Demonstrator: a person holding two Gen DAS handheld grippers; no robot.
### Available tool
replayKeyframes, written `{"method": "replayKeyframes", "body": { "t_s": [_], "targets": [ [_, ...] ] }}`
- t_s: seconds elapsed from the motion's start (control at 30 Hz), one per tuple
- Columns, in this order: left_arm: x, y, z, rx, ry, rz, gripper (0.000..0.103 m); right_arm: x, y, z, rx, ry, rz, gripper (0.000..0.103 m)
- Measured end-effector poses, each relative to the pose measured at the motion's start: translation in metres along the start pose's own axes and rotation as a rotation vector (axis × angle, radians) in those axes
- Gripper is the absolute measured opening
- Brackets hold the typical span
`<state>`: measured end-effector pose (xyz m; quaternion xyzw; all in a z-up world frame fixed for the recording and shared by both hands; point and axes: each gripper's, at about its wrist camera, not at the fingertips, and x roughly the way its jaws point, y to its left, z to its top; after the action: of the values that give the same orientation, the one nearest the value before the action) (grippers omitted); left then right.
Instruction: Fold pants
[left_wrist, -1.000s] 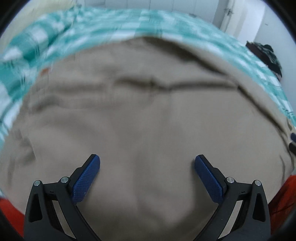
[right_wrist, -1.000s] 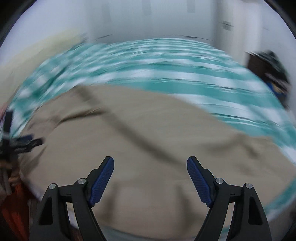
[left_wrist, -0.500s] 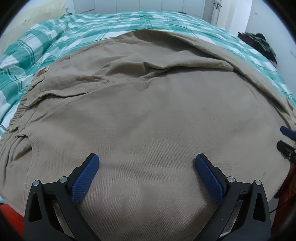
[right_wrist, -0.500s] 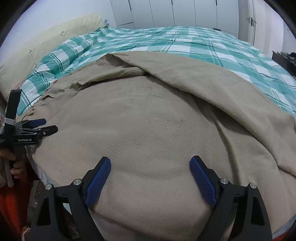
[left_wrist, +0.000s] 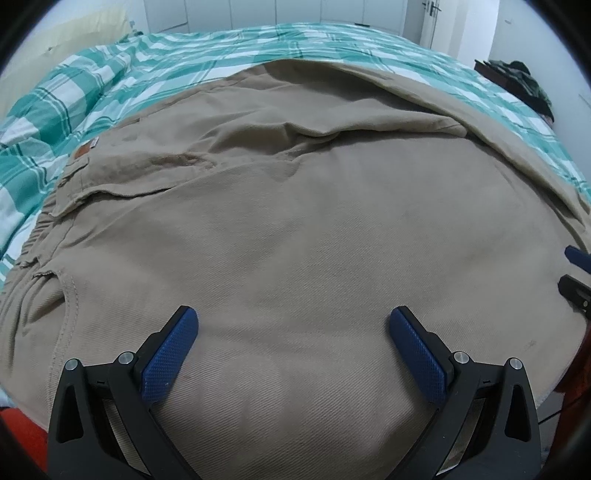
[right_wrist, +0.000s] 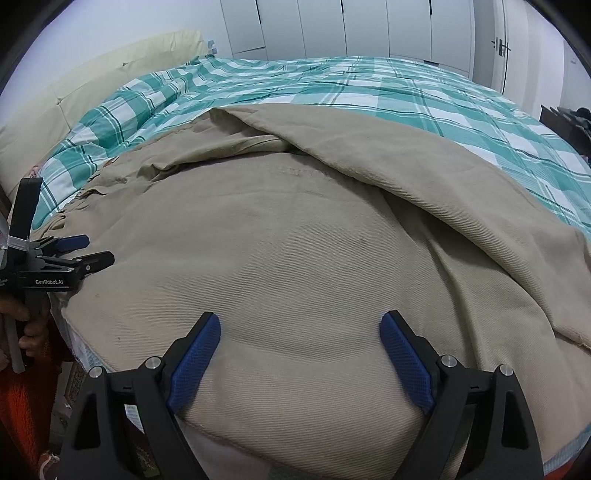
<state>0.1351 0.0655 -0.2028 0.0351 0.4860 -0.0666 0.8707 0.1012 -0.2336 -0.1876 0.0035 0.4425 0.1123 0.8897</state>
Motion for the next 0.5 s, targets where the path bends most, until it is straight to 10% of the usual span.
{"method": "replayKeyframes", "body": {
  "t_s": [0.5],
  "targets": [
    [0.0002,-0.0007,-0.0002,-0.001,-0.001,0.010,0.102,0.0018,-0.0005,0.0020,-0.002,-0.008,-0.004,0.090]
  ]
}}
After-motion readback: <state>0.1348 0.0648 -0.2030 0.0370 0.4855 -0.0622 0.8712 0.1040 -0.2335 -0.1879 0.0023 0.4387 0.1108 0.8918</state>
